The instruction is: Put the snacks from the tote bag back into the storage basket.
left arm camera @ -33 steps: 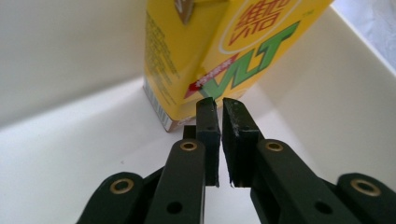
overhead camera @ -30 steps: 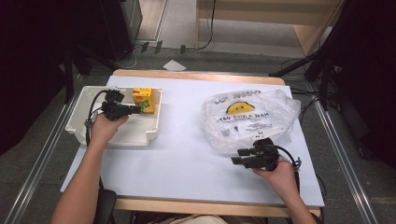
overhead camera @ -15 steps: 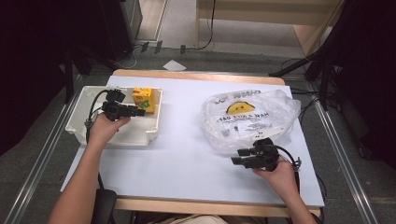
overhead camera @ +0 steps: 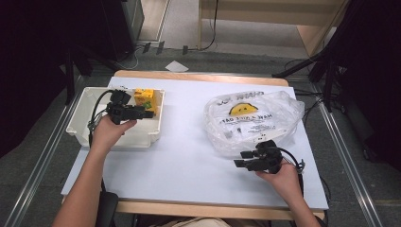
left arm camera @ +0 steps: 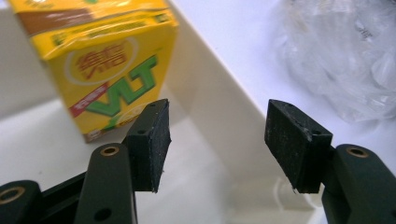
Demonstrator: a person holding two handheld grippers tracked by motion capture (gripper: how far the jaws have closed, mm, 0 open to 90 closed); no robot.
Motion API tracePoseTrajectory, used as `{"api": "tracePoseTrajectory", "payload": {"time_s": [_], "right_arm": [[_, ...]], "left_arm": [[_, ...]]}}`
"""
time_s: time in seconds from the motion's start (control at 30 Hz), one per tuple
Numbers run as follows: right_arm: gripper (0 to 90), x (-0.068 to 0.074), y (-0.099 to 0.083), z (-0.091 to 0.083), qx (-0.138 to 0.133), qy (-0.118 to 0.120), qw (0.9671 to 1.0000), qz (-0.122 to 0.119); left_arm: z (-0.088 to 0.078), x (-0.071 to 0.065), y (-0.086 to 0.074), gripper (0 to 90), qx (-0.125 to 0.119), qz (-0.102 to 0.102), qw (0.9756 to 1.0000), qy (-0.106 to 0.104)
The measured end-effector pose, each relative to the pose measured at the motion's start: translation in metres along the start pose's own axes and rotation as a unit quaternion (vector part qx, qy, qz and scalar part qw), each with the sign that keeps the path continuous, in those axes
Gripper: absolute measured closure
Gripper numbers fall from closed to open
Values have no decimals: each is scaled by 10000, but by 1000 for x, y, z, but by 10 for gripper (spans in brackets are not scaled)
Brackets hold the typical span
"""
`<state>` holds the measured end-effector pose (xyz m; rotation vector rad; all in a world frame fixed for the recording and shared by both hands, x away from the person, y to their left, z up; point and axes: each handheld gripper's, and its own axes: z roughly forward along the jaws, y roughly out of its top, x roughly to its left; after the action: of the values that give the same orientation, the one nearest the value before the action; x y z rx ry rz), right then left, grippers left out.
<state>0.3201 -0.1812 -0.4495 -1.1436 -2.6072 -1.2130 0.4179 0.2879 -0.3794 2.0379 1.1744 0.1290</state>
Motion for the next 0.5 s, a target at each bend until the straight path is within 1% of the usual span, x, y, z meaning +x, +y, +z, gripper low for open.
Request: {"api": "tracePoseTrajectory", "payload": {"time_s": [0.1, 0.17, 0.33, 0.4, 0.5], "right_arm": [[494, 0, 0, 0, 6, -1, 10000, 7], [494, 0, 0, 0, 7, -1, 10000, -3], [493, 0, 1, 0, 6, 5, 10000, -10], [493, 0, 1, 1, 18, 8, 10000, -10], [492, 0, 2, 1, 30, 15, 10000, -6]], "left_arm": [[1, -8, 2, 410, 2, 14, 10000, -63], [1, -13, 2, 409, -17, 64, 10000, -70], [2, -23, 3, 409, -38, 66, 9999, -126], [2, -28, 4, 408, -5, 112, 9998, -181], [3, -36, 4, 403, -14, 109, 9995, -280]]}}
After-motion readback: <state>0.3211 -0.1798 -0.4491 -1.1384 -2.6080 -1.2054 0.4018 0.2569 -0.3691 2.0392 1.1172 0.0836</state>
